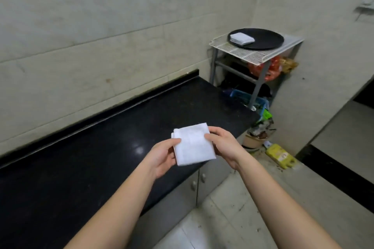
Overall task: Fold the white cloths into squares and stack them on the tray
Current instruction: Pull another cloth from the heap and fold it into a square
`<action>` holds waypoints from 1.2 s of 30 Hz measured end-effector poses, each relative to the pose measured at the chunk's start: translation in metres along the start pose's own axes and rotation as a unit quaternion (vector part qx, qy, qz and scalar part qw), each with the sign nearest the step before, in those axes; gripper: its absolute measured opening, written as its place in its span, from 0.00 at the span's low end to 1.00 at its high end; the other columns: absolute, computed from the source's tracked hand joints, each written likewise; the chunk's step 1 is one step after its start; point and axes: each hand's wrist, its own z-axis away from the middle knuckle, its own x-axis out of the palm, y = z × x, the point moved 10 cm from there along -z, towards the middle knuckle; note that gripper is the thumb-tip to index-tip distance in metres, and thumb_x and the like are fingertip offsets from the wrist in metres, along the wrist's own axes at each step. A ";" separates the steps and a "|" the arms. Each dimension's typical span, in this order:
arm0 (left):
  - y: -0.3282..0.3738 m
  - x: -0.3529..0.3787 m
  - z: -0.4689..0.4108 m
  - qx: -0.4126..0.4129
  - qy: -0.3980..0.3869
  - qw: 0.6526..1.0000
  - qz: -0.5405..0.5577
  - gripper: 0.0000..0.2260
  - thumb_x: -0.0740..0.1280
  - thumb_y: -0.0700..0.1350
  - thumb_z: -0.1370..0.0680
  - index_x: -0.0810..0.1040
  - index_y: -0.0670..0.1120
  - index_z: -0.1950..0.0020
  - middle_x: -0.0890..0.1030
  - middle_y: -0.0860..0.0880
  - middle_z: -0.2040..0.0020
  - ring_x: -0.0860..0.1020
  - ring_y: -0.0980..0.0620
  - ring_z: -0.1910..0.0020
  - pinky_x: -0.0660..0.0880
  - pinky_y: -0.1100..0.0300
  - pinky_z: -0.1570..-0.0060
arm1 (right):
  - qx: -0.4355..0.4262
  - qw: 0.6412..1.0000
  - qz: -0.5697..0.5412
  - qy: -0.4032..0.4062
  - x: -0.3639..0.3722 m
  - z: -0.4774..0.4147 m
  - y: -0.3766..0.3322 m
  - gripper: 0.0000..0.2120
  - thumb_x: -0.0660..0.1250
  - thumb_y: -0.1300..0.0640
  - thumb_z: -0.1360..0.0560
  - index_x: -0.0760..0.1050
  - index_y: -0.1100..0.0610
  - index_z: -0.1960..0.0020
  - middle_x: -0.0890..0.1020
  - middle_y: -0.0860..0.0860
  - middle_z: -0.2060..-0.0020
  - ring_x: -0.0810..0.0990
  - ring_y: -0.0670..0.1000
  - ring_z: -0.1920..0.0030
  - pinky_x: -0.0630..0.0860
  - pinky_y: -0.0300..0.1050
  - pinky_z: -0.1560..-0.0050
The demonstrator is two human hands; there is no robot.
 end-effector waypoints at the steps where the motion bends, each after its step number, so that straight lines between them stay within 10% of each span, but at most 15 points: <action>1: -0.003 0.025 -0.010 0.007 0.006 1.000 -0.022 0.13 0.65 0.40 0.20 0.78 0.37 0.37 0.84 0.40 0.43 0.83 0.43 0.44 0.80 0.46 0.46 | -0.004 1.000 -0.009 0.007 -0.028 -0.001 0.000 0.11 0.63 0.62 0.21 0.81 0.50 0.45 0.86 0.49 0.51 0.84 0.48 0.54 0.81 0.44 0.54; 18: 0.048 0.284 -0.167 0.117 -0.008 0.968 -0.221 0.09 0.65 0.41 0.18 0.84 0.41 0.44 0.86 0.43 0.49 0.83 0.48 0.55 0.81 0.50 0.55 | -0.033 0.993 -0.041 0.105 -0.304 -0.122 -0.044 0.12 0.64 0.61 0.19 0.79 0.55 0.37 0.84 0.52 0.49 0.82 0.46 0.59 0.75 0.36 0.69; 23: 0.106 0.359 -0.254 0.148 -0.036 0.966 -0.208 0.10 0.63 0.40 0.18 0.84 0.47 0.49 0.86 0.43 0.49 0.83 0.48 0.54 0.79 0.53 0.58 | -0.062 0.987 -0.011 0.147 -0.376 -0.204 -0.099 0.12 0.65 0.59 0.21 0.81 0.51 0.40 0.85 0.50 0.46 0.84 0.50 0.50 0.79 0.46 0.55; 28: 0.177 0.432 -0.325 0.163 -0.045 0.964 -0.206 0.13 0.61 0.37 0.18 0.84 0.46 0.54 0.85 0.39 0.50 0.81 0.45 0.55 0.74 0.53 0.56 | -0.079 0.986 -0.014 0.147 -0.427 -0.278 -0.174 0.14 0.64 0.64 0.21 0.81 0.53 0.40 0.86 0.49 0.51 0.83 0.44 0.61 0.77 0.39 0.65; 36: 0.245 0.469 -0.413 0.177 -0.050 0.958 -0.218 0.15 0.64 0.36 0.22 0.82 0.46 0.39 0.86 0.49 0.48 0.83 0.49 0.48 0.79 0.50 0.46 | -0.086 0.981 0.032 0.171 -0.474 -0.383 -0.222 0.23 0.68 0.63 0.23 0.74 0.55 0.29 0.82 0.49 0.42 0.81 0.47 0.46 0.78 0.43 0.50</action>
